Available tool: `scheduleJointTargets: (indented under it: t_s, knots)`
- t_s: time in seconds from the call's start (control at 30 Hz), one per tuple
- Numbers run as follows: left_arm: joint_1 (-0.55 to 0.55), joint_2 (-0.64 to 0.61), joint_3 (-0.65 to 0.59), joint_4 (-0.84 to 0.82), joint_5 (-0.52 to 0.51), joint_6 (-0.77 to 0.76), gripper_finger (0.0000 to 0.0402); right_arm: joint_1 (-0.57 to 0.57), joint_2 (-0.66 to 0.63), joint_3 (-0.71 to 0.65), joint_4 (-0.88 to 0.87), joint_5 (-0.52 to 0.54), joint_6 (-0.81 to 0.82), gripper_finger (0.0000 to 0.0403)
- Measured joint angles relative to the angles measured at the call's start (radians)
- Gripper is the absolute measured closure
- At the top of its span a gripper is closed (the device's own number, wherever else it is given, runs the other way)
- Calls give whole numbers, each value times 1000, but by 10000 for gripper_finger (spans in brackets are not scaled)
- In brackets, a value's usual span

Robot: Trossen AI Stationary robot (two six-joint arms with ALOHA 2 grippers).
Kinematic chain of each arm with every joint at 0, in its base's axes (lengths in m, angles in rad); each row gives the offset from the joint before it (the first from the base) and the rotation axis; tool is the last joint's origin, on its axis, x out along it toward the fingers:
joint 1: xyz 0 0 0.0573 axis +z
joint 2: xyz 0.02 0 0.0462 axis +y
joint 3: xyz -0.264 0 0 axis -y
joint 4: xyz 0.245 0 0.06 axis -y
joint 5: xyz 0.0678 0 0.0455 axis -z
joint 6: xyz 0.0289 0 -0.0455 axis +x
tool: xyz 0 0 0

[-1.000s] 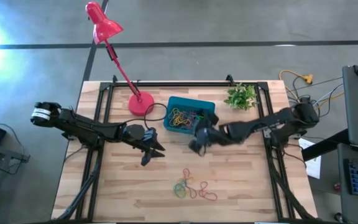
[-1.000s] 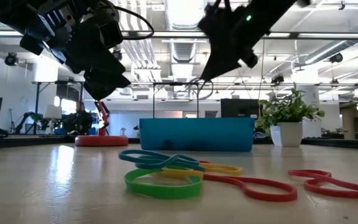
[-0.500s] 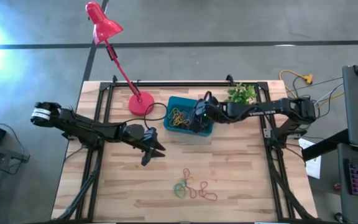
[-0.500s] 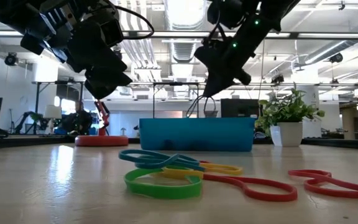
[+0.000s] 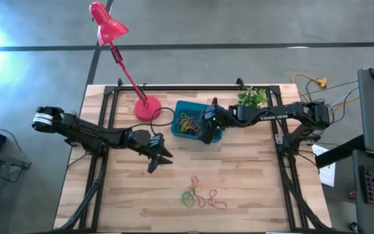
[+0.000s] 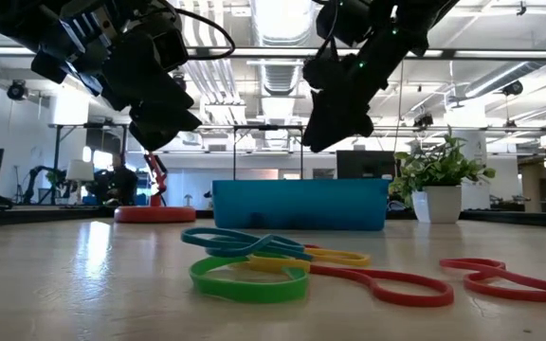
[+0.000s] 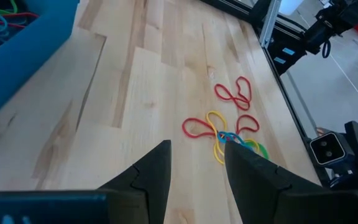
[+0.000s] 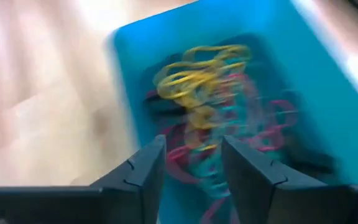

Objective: Pick and place rubber bands into bin
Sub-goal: Put the blue rubber band into the blue bin

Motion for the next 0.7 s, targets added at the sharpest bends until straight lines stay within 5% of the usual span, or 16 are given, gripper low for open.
scheduleJointTargets:
  t_s: [0.1,0.7]
  knots:
    - [0,0,0,2,0,3,268,32,0,0,-27,-63,-16,249]
    - [-46,19,0,50,3,9,268,430,0,0,-93,-60,83,277]
